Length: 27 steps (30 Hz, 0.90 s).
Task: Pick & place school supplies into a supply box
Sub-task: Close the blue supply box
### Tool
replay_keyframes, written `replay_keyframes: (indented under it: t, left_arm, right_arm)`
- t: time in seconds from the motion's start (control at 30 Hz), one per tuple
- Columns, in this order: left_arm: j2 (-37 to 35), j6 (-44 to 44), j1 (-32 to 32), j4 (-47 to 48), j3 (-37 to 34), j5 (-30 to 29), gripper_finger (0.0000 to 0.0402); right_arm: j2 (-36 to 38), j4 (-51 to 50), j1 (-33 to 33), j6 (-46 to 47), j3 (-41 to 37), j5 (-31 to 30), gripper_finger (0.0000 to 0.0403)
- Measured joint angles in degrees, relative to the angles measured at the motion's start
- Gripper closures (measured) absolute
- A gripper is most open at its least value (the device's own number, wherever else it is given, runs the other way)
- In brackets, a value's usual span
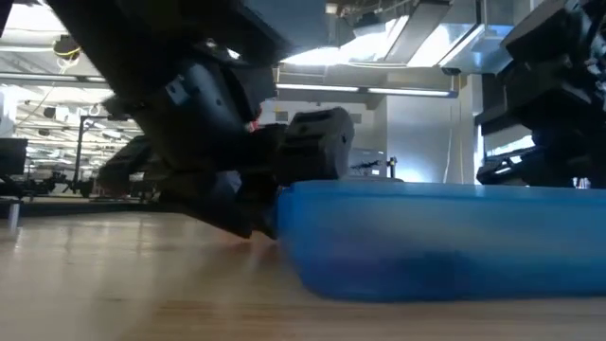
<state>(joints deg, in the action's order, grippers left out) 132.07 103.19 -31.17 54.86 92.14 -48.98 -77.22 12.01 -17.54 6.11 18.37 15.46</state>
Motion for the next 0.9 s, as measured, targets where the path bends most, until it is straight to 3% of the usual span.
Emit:
replay_keyframes:
  t: [0.3,0.57,0.77,0.9]
  left_arm:
    - [0.0,-3.2,0.7,0.5,0.0,1.7,0.0285]
    - [-0.1,-5.0,1.6,0.9,0.1,2.2,0.0283]
    - [-0.1,-5.4,1.4,0.9,0.1,2.2,0.0287]
    - [-0.1,-5.4,1.1,1.1,0.1,2.3,0.0287]
  right_arm:
    - [-0.3,-3.2,-1.0,4.4,0.1,-13.6,0.0306]
    - [-0.3,-1.5,-2.4,5.6,0.0,-16.5,0.0306]
    - [-0.3,-2.4,-3.2,0.3,0.0,-30.9,0.0306]
    - [-0.3,0.2,-4.2,-5.8,0.0,-34.3,0.0306]
